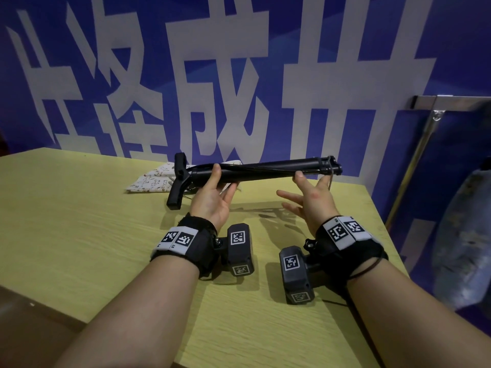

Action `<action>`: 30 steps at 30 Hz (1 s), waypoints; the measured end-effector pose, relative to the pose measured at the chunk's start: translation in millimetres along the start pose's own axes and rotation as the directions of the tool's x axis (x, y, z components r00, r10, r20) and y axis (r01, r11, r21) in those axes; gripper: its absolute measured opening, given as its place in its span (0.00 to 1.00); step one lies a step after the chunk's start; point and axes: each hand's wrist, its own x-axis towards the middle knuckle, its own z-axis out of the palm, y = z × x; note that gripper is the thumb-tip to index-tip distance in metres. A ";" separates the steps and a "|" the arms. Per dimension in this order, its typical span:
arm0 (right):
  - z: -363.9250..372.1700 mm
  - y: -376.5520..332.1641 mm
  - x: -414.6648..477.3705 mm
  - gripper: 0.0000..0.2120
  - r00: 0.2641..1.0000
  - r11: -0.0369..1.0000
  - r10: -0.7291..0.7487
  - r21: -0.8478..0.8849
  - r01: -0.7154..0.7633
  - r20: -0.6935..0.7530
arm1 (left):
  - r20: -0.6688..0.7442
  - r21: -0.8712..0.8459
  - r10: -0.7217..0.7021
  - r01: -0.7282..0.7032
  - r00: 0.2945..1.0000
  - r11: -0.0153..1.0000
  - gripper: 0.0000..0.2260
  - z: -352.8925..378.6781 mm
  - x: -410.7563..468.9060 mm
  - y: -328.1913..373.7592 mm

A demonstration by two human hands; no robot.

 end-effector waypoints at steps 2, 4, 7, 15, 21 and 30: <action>-3.0 3.4 2.6 0.38 1.000 1.000 -0.010 -0.010 0.010 0.021 | -0.012 -0.027 0.009 -0.009 1.000 1.000 0.22 0.1 0.7 1.4; -4.1 5.1 4.5 0.39 0.999 0.999 -0.021 -0.042 0.023 0.039 | -0.025 -0.043 0.014 -0.015 1.000 0.999 0.21 -0.1 0.7 2.2; -0.8 4.2 4.2 0.38 0.997 0.995 -0.061 -0.070 0.064 0.045 | -0.021 -0.049 0.011 -0.012 1.000 0.999 0.20 0.6 0.0 2.8; 15.9 16.2 3.7 0.20 0.998 0.998 0.047 -0.050 -0.045 0.047 | 0.056 0.058 -0.032 0.029 0.998 0.998 0.23 2.7 1.9 -11.2; 6.5 21.2 11.8 0.17 0.978 0.919 0.208 0.340 -0.200 0.015 | 0.156 0.154 -0.104 0.079 0.982 0.985 0.28 7.0 -3.8 -14.9; -6.7 21.4 20.0 0.19 0.970 0.686 0.242 0.701 -0.193 0.030 | 0.273 0.467 -0.266 0.114 0.925 0.877 0.29 6.5 -3.8 -19.8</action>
